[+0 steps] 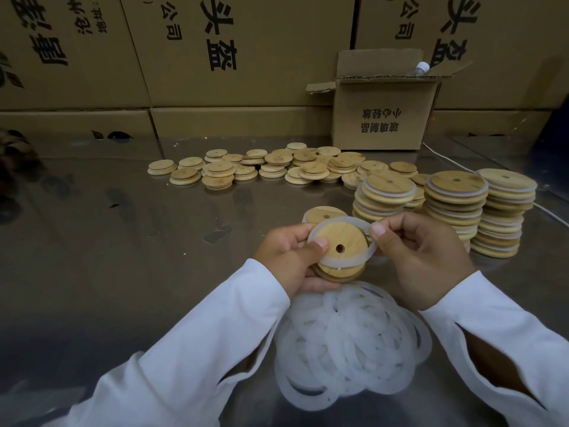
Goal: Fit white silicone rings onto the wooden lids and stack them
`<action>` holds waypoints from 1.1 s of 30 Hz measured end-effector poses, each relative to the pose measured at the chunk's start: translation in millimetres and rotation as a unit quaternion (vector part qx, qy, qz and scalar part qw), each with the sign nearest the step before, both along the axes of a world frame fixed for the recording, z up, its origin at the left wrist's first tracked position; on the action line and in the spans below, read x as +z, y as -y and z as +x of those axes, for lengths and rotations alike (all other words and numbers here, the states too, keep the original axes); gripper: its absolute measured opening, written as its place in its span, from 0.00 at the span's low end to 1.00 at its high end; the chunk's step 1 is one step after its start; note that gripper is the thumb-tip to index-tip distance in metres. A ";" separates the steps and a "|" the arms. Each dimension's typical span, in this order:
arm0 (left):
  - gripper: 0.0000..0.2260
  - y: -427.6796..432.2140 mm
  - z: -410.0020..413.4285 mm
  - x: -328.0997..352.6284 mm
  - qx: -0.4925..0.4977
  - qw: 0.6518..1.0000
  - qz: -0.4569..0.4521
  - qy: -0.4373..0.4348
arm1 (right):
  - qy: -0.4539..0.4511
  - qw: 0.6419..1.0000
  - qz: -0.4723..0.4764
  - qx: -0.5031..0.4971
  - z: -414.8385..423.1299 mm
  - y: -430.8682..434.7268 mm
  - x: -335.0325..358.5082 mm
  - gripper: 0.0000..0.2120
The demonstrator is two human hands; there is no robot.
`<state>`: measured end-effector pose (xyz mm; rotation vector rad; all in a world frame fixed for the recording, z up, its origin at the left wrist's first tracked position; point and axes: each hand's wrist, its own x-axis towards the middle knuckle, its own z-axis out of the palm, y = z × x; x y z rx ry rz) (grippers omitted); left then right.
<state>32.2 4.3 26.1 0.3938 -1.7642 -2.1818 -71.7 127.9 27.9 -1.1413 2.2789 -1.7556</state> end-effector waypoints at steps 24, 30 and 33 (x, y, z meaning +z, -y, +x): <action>0.11 -4.8 1.3 -5.8 0.041 0.983 -0.173 -0.038 | 0.033 0.999 0.012 0.012 -3.6 -0.6 -2.4 0.09; 0.10 -3.6 0.6 -6.7 0.045 0.986 -0.158 -0.035 | 0.018 1.000 0.012 -0.006 -2.5 -0.2 -2.1 0.08; 0.10 -2.7 0.5 -6.0 0.034 0.991 -0.120 -0.037 | 0.014 1.000 0.019 -0.003 -1.4 -0.2 -1.2 0.07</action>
